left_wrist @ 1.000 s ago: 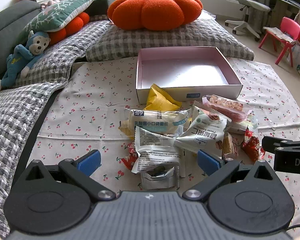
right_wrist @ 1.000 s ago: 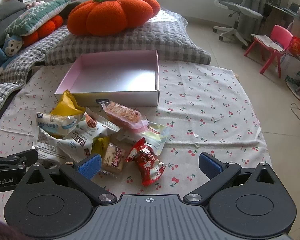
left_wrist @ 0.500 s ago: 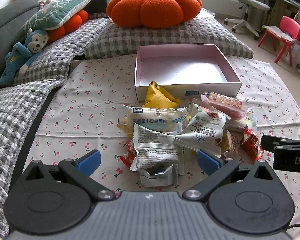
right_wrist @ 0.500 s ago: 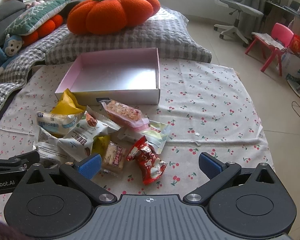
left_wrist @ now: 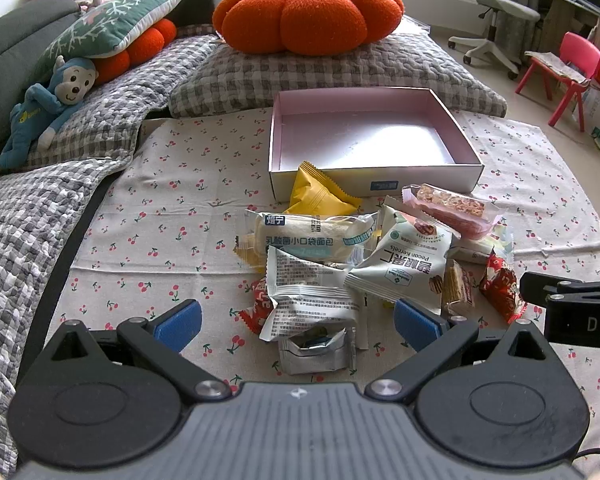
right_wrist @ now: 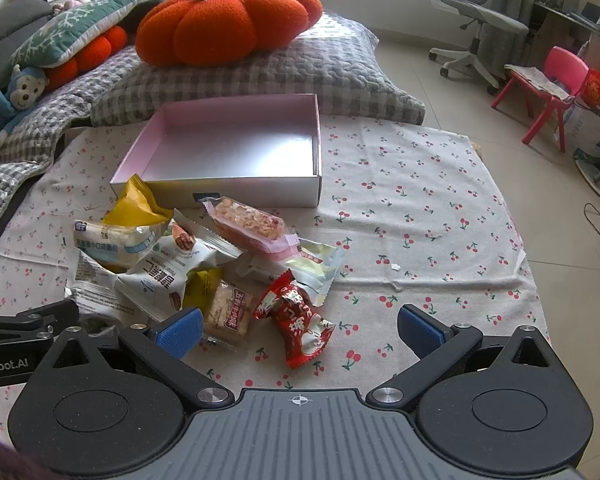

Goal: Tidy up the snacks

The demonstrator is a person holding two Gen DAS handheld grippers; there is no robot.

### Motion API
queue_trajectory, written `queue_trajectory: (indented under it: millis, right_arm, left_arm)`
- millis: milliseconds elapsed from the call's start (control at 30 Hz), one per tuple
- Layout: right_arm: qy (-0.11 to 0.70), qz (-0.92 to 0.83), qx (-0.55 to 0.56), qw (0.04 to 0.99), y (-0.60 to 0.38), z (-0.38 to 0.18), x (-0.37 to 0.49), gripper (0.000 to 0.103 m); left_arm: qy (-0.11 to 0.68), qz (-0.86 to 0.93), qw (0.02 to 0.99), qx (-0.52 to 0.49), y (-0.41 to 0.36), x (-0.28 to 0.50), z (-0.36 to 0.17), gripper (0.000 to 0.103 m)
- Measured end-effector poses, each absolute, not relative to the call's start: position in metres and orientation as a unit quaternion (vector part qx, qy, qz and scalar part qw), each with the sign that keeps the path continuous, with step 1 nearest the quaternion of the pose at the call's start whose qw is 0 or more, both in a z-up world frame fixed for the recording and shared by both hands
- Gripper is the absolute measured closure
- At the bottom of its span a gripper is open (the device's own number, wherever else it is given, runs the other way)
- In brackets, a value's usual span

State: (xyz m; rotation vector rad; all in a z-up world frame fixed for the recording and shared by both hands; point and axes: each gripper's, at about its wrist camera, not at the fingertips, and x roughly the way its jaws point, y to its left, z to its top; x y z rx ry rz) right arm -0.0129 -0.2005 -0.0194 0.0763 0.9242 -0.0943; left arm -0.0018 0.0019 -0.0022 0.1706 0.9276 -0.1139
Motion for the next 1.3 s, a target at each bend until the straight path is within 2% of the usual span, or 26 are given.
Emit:
queue_trajectory:
  millis: [1300]
  right_arm:
    - [0.461,-0.048,0.014,0.886,-0.199,-0.0214,-0.0124,0.0]
  left_arm:
    - [0.464,-0.056,0.88,0.088,0.0014,-0.0013,-0.0092,0.0]
